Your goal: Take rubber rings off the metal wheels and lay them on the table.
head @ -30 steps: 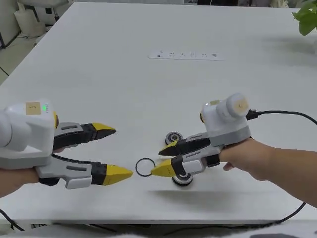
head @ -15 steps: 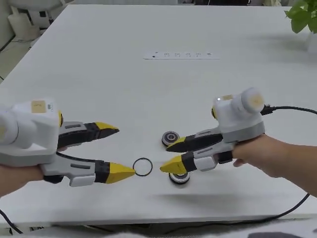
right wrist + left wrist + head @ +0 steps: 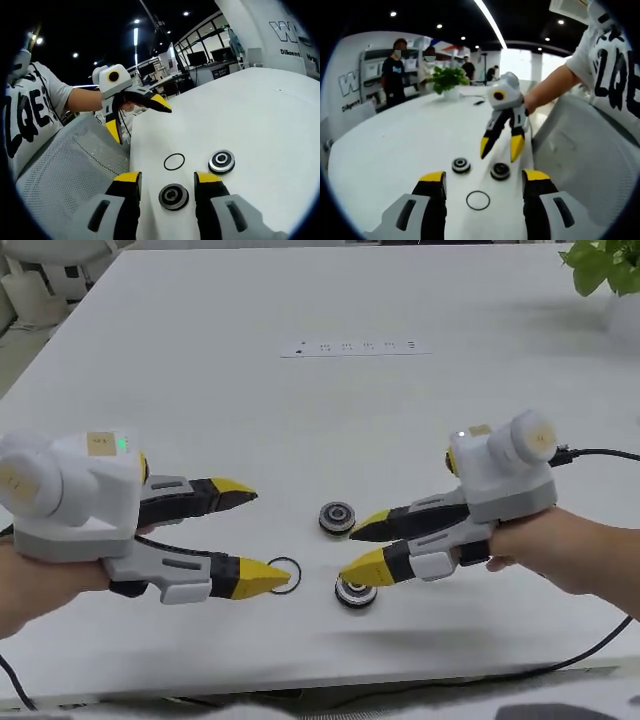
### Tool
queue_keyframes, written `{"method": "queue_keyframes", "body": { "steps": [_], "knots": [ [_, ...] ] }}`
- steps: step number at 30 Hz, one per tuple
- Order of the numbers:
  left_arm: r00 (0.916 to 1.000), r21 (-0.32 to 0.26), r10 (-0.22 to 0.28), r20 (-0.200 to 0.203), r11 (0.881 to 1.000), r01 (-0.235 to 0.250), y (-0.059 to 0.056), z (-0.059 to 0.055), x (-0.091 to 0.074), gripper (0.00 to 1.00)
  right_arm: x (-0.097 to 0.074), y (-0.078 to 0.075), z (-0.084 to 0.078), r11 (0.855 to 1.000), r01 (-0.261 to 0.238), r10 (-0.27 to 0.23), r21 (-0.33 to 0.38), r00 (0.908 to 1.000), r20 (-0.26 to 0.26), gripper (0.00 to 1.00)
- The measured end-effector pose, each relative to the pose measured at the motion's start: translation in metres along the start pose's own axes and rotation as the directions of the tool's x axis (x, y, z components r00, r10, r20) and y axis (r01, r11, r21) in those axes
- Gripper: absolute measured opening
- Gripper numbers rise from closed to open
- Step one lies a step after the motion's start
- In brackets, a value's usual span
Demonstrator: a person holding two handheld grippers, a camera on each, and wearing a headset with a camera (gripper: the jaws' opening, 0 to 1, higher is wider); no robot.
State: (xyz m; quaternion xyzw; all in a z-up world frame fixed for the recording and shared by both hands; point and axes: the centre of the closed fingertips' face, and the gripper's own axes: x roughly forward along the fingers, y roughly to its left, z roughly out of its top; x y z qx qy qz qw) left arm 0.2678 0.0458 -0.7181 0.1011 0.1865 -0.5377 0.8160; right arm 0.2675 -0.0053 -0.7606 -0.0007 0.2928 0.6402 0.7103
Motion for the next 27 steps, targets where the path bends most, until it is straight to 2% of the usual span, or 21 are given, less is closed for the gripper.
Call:
{"method": "queue_keyframes", "body": {
  "steps": [18, 27],
  "knots": [
    [0.9973, 0.027, -0.072, -0.013, 0.997, 0.072, -0.008, 0.010, 0.032, 0.60, -0.012, -0.006, -0.016, 0.999, 0.032, -0.032, -0.001, 0.9994, -0.010, 0.37],
    [0.9943, 0.032, -0.103, -0.028, 0.994, 0.104, -0.013, 0.007, 0.044, 0.57, -0.013, -0.009, -0.026, 0.999, 0.034, -0.035, -0.014, 0.9991, -0.026, 0.35]
  ]
}}
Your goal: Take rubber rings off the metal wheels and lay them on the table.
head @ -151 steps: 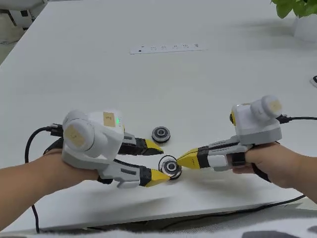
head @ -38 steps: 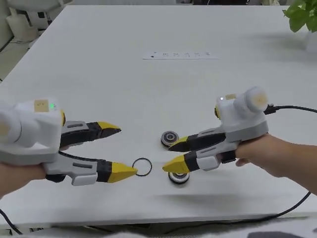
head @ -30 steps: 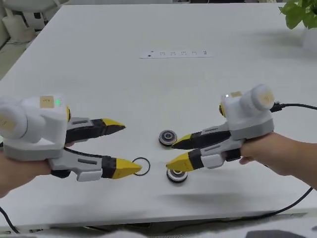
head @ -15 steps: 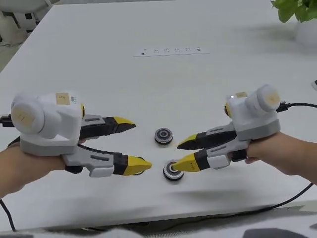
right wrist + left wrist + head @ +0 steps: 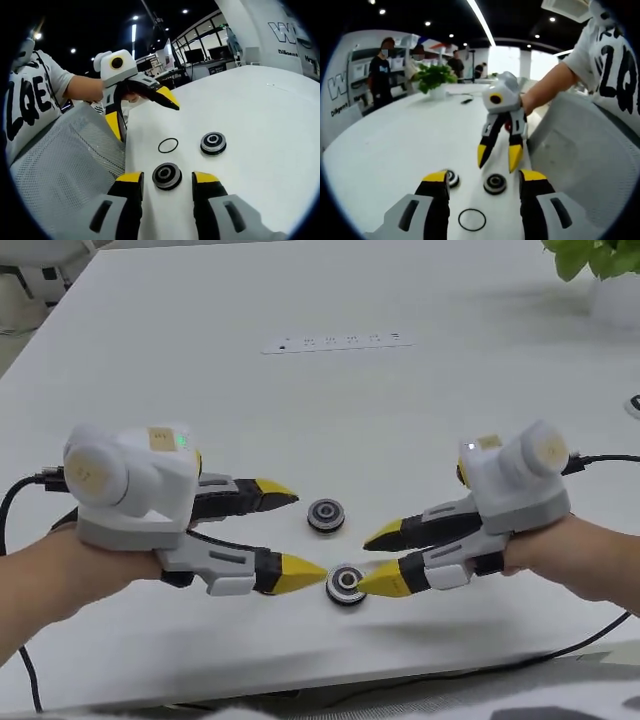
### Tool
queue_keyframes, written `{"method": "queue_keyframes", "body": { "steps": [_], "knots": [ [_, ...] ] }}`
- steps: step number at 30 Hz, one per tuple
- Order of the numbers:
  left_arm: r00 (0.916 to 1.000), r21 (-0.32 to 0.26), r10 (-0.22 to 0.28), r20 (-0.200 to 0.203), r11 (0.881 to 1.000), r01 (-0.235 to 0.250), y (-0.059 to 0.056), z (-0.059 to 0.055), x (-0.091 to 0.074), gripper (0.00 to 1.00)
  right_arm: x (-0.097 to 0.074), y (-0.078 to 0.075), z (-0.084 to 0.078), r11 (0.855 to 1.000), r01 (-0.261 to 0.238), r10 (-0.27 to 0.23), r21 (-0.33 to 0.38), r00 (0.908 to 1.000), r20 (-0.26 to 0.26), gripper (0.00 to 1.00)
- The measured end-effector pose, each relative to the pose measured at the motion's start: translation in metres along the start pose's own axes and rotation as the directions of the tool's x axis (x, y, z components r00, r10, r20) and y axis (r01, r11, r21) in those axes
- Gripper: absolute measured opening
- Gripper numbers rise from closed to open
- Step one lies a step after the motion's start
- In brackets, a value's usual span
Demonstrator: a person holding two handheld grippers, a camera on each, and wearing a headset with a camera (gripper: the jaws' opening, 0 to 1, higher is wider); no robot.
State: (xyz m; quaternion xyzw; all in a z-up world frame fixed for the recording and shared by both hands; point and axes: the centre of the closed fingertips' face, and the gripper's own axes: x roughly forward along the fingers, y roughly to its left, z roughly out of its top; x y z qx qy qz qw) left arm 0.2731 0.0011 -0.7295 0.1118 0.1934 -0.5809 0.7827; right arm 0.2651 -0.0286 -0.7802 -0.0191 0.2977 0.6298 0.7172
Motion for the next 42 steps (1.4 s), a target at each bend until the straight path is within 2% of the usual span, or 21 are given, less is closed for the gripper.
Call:
{"method": "queue_keyframes", "body": {
  "steps": [19, 26, 34, 42],
  "knots": [
    [0.9977, -0.009, -0.060, -0.033, 0.998, 0.060, -0.013, -0.010, 0.024, 0.49, 0.004, 0.000, -0.015, 0.999, -0.010, 0.009, -0.038, 0.9995, -0.030, 0.30],
    [0.9950, -0.007, -0.081, -0.059, 0.997, 0.080, -0.016, -0.019, 0.032, 0.45, 0.004, 0.001, -0.017, 0.999, -0.012, 0.011, -0.038, 0.9995, -0.031, 0.29],
    [0.9908, 0.003, -0.100, -0.091, 0.995, 0.100, -0.022, -0.029, 0.038, 0.38, 0.005, 0.003, -0.019, 0.999, -0.015, 0.013, -0.039, 0.9994, -0.032, 0.29],
    [0.9890, 0.008, -0.101, -0.108, 0.995, 0.103, -0.021, -0.034, 0.042, 0.29, 0.004, 0.003, -0.019, 0.999, -0.011, 0.010, -0.033, 0.9996, -0.027, 0.29]
  ]
}}
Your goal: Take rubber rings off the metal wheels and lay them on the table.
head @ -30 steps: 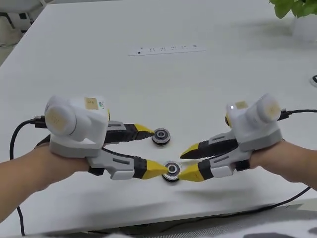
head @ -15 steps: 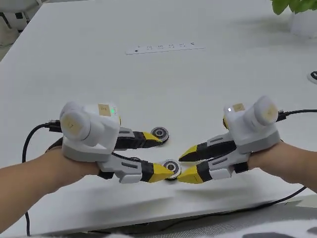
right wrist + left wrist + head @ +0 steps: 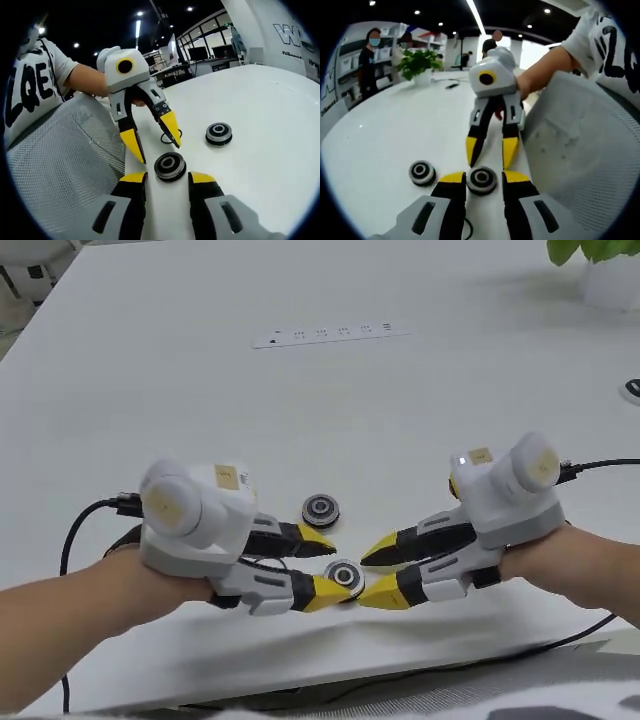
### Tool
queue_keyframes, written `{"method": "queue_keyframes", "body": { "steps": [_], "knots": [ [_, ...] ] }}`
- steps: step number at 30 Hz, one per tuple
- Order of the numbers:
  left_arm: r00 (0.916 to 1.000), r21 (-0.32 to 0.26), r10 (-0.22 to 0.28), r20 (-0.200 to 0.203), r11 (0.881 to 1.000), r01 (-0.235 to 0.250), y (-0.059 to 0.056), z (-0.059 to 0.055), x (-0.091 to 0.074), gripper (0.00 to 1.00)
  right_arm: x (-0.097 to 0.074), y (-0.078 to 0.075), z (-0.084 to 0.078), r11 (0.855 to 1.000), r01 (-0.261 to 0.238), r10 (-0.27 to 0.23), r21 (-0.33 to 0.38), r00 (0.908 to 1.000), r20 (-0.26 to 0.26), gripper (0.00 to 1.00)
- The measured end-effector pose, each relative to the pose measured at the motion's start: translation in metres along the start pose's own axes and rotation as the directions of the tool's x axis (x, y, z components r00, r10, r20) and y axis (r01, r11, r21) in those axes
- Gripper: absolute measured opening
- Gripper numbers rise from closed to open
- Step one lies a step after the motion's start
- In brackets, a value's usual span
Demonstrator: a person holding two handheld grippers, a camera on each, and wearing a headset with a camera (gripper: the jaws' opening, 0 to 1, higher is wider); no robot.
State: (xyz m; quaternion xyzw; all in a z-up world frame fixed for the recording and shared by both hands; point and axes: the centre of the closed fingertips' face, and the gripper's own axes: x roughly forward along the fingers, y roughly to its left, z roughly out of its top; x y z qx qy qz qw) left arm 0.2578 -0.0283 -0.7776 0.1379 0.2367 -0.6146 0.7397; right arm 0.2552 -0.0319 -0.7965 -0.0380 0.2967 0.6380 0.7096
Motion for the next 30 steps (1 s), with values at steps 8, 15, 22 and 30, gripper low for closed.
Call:
{"method": "queue_keyframes", "body": {
  "steps": [8, 15, 22, 30],
  "knots": [
    [0.9999, 0.003, 0.001, -0.011, 1.000, -0.001, 0.001, -0.002, 0.006, 0.23, -0.001, -0.001, -0.001, 1.000, 0.004, -0.004, 0.005, 1.0000, 0.001, 0.29],
    [0.9997, 0.007, 0.007, -0.025, 1.000, -0.007, 0.001, -0.006, 0.010, 0.19, -0.001, -0.002, 0.000, 1.000, 0.006, -0.006, 0.008, 1.0000, 0.006, 0.29],
    [0.9992, 0.029, 0.022, -0.034, 0.999, -0.021, 0.004, -0.008, 0.012, 0.14, -0.001, -0.002, -0.001, 1.000, 0.006, -0.006, 0.008, 1.0000, 0.002, 0.29],
    [0.9991, 0.048, 0.031, -0.030, 0.998, -0.029, 0.002, -0.008, 0.012, 0.14, 0.003, -0.003, 0.000, 1.000, 0.007, -0.007, -0.003, 1.0000, 0.001, 0.30]
  ]
}}
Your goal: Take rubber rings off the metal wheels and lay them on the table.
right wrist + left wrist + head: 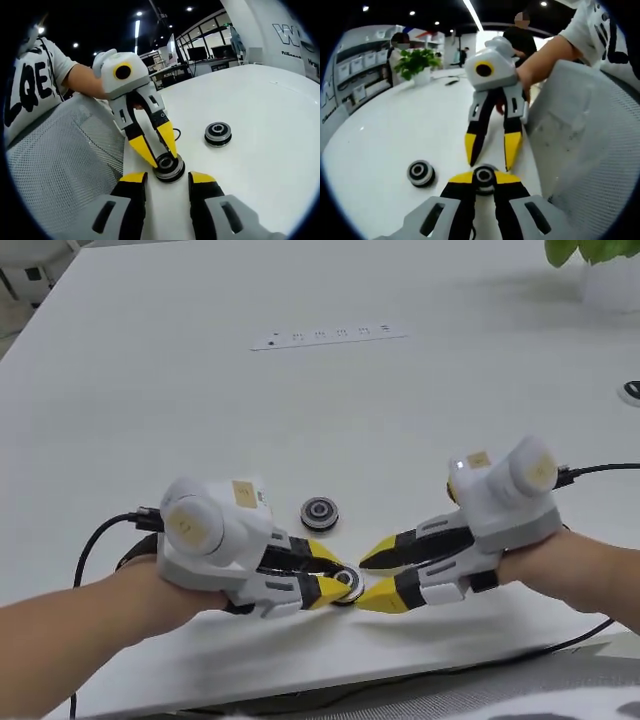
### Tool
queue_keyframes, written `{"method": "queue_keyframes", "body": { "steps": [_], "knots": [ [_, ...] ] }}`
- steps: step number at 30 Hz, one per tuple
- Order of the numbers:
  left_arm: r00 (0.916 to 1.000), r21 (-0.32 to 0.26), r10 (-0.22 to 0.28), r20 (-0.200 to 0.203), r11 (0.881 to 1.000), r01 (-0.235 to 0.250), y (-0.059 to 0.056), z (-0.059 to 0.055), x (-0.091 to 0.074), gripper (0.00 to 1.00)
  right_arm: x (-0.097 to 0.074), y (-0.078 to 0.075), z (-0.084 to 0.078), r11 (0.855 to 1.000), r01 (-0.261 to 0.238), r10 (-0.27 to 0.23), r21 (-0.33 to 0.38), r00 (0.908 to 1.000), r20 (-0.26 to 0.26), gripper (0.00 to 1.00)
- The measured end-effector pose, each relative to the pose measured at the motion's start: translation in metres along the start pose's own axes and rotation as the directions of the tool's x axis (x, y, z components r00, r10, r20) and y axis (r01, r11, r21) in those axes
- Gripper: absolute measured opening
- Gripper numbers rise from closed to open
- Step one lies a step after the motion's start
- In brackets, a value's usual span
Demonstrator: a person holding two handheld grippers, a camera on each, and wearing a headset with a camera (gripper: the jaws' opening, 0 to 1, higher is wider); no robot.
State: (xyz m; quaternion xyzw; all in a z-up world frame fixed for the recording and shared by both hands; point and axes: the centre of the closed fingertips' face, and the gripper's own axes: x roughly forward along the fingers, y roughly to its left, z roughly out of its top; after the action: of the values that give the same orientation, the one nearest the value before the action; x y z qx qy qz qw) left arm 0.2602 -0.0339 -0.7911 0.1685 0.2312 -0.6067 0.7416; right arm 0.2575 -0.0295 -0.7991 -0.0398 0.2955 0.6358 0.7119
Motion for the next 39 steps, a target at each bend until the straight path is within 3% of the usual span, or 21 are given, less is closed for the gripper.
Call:
{"method": "queue_keyframes", "body": {
  "steps": [7, 16, 39],
  "knots": [
    [1.0000, 0.008, 0.005, 0.000, 1.000, -0.005, 0.0001, 0.0001, -0.0005, 0.14, 0.0036, -0.0006, -0.0007, 1.000, 0.005, -0.005, -0.015, 1.0000, -0.001, 0.30],
    [1.0000, 0.001, 0.007, 0.006, 1.000, -0.007, 0.0000, 0.0004, -0.0006, 0.14, 0.0087, 0.0006, -0.0012, 0.996, 0.006, -0.009, -0.093, 0.9996, -0.027, 0.25],
    [0.9999, 0.004, 0.010, 0.004, 1.000, -0.010, 0.0001, 0.0000, -0.0003, 0.13, 0.0062, -0.0015, 0.0003, 0.994, 0.012, -0.014, -0.108, 0.9997, -0.018, 0.22]
  ]
}}
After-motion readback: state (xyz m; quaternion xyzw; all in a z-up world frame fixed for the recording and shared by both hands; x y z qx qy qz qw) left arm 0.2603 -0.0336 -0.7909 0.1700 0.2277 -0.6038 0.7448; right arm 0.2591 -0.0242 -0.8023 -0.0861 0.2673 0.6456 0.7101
